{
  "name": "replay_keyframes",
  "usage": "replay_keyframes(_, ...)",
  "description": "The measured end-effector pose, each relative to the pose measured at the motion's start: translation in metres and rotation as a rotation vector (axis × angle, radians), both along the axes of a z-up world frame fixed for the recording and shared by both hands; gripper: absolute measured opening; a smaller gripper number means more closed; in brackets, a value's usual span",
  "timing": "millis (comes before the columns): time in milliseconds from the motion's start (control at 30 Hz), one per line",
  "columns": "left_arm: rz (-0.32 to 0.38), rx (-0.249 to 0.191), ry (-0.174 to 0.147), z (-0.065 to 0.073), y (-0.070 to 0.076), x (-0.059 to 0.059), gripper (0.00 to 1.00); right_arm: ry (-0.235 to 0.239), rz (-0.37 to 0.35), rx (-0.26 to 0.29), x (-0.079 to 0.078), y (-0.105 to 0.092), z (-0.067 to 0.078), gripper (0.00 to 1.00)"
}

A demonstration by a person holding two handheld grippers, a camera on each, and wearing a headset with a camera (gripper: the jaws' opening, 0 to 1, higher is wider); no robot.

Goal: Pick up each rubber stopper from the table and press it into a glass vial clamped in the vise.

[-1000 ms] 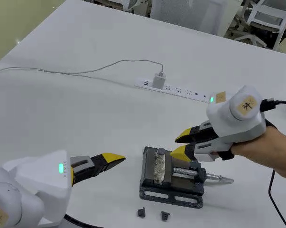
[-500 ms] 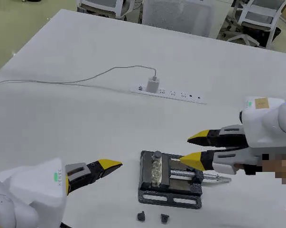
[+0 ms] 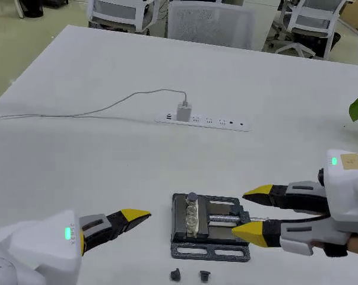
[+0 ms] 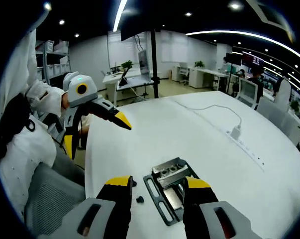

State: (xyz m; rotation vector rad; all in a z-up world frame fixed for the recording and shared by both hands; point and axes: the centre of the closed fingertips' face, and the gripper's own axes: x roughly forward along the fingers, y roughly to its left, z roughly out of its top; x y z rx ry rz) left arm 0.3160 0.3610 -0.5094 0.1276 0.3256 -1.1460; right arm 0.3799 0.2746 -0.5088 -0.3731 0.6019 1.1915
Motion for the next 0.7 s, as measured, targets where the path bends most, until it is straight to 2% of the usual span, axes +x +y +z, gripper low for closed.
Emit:
replay_keyframes(200, -0.007, 0.005, 0.0, 0.001, -0.002, -0.003, 0.85, 0.013, 0.006, 0.011, -0.015, -0.004, -0.007, 0.41)
replay_keyframes(467, -0.012, 0.019, 0.004, -0.002, -0.002, -0.006, 0.85, 0.034, 0.018, 0.036, -0.035, -0.012, -0.021, 0.53)
replay_keyframes(700, -0.008, 0.026, 0.009, -0.004, -0.001, -0.006, 0.85, 0.039, 0.014, 0.058, -0.046, -0.023, -0.03, 0.62)
